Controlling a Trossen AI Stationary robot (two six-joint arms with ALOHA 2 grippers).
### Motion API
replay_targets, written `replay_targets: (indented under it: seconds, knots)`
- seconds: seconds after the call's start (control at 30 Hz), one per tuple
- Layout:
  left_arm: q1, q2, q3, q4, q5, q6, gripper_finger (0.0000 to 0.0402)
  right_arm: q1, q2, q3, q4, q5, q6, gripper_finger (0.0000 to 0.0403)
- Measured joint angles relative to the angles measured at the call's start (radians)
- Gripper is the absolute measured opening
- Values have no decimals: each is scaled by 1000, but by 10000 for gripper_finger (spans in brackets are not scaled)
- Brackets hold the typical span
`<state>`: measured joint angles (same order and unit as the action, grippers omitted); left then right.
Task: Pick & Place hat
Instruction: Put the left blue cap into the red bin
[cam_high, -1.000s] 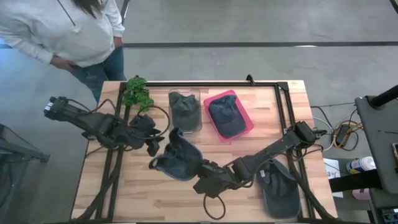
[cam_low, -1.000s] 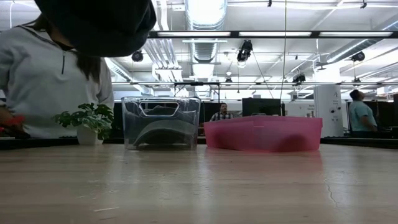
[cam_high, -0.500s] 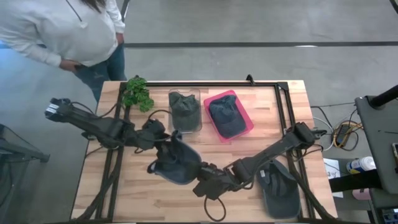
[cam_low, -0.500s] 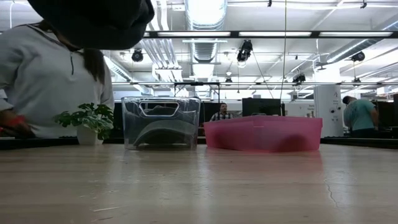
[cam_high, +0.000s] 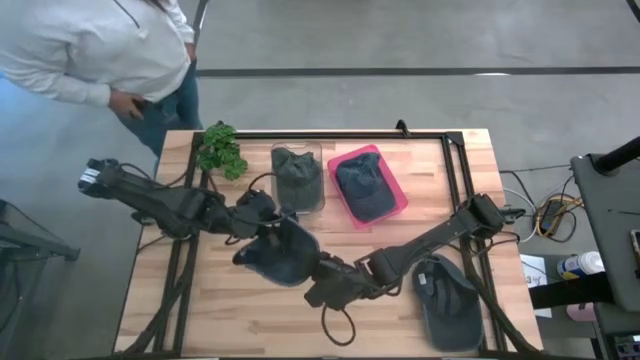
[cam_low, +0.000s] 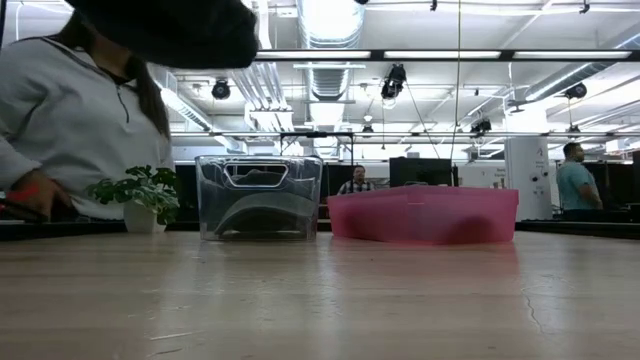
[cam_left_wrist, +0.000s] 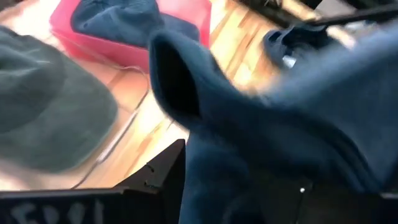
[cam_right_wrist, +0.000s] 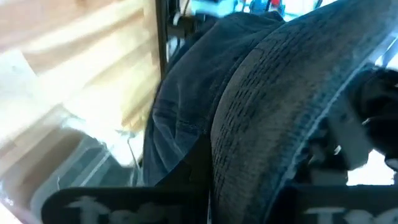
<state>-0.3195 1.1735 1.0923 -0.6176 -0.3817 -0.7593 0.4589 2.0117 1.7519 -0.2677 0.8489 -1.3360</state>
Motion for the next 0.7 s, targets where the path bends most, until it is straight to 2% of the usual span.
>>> replay_targets:
  seconds: [0.1,0.27,0.43,0.7]
  knots:
    - [0,-7,44,-119,0,-13,165,-13,0,0,-5,36,0,13]
    - [-3,-13,53,-157,0,10,165,-28,0,0,13,73,-13,13]
    - [-2,-27,53,-298,-37,28,165,-25,0,-1,13,75,-51,13]
    - [-3,-82,57,-311,-92,52,165,-37,0,-1,22,78,-52,13]
